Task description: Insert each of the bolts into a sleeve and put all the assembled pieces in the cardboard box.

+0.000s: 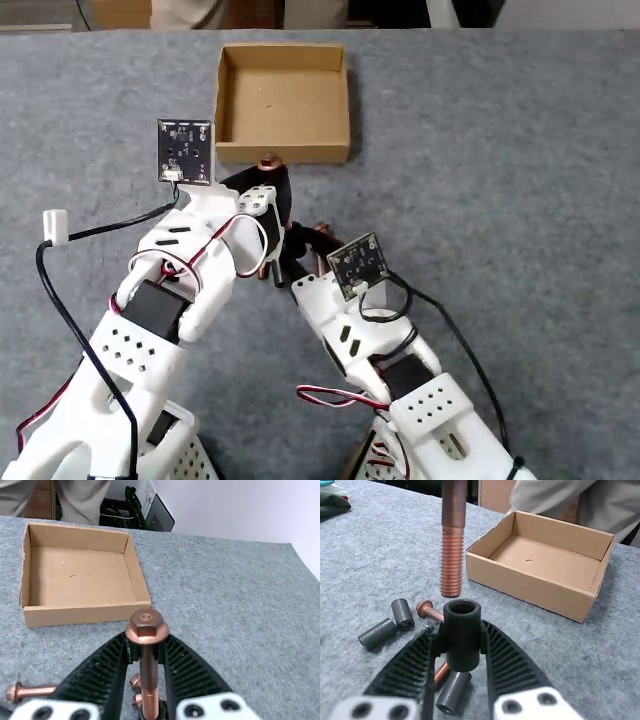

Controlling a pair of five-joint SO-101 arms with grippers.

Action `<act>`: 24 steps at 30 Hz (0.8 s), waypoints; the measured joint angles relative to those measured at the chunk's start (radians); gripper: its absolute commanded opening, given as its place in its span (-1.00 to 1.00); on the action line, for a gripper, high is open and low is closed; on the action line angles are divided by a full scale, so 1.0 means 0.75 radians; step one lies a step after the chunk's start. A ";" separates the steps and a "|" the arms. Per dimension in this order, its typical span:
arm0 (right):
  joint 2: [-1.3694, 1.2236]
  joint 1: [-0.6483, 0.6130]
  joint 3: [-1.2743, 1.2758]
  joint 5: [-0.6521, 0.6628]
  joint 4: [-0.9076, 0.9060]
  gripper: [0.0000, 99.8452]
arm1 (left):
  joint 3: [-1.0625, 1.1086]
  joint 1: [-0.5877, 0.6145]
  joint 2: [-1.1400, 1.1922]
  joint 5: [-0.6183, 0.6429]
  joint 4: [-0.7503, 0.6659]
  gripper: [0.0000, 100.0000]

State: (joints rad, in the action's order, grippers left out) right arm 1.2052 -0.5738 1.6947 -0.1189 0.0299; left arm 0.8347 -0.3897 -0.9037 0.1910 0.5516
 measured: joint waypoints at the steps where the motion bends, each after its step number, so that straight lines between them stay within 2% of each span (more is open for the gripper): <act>1: 0.000 0.000 0.000 0.000 0.000 -1.00 | -0.014 0.000 0.000 0.000 0.027 -0.96; 10: 0.000 0.000 0.000 0.000 0.000 -1.00 | -0.037 0.000 0.041 0.000 0.059 -0.96; 24: 0.000 0.000 0.000 0.000 0.000 -1.00 | 0.047 0.000 0.092 0.000 -0.164 -0.96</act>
State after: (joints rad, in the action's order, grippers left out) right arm 1.2052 -0.5738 1.6947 -0.1189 0.0299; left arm 0.8700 -0.3897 -0.8347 0.1910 0.4289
